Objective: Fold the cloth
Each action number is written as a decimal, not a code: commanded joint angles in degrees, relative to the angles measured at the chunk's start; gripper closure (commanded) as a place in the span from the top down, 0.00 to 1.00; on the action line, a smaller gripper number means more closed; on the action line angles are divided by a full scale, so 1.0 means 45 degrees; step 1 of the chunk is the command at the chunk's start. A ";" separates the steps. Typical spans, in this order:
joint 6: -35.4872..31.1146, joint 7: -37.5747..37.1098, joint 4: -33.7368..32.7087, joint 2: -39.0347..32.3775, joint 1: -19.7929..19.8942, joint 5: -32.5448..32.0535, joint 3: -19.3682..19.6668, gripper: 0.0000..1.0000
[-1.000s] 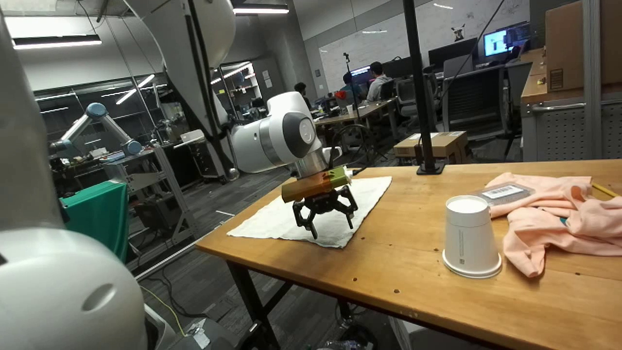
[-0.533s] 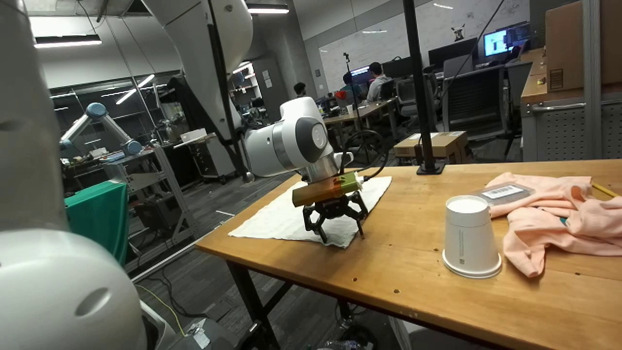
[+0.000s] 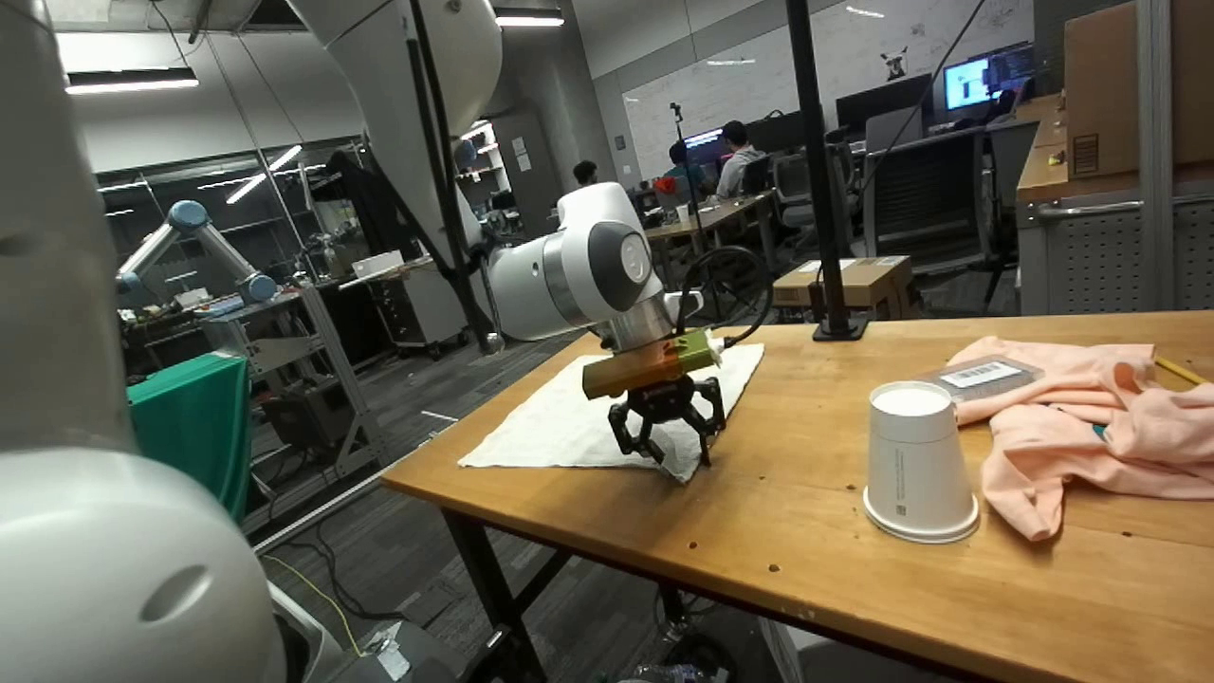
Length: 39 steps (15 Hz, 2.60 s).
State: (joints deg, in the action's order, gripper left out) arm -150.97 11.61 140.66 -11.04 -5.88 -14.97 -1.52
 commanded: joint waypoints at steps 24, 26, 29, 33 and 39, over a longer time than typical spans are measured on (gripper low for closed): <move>0.8207 -0.5445 -0.2467 0.0407 -0.1439 -0.5223 -0.1756 0.08; 0.7825 -0.5233 -0.2689 0.0135 -0.1571 -0.5196 -0.1969 0.08; 0.7286 -0.4958 -0.3160 -0.0419 -0.1683 -0.5228 -0.2117 0.08; 0.6667 -0.4499 -0.3770 -0.1042 -0.1712 -0.4954 -0.2140 0.08; 0.6066 -0.3525 -0.4991 -0.1475 -0.1690 -0.3427 -0.2146 0.07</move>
State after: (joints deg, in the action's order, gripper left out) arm -123.12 -7.71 122.05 -16.75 -13.43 -34.21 -11.16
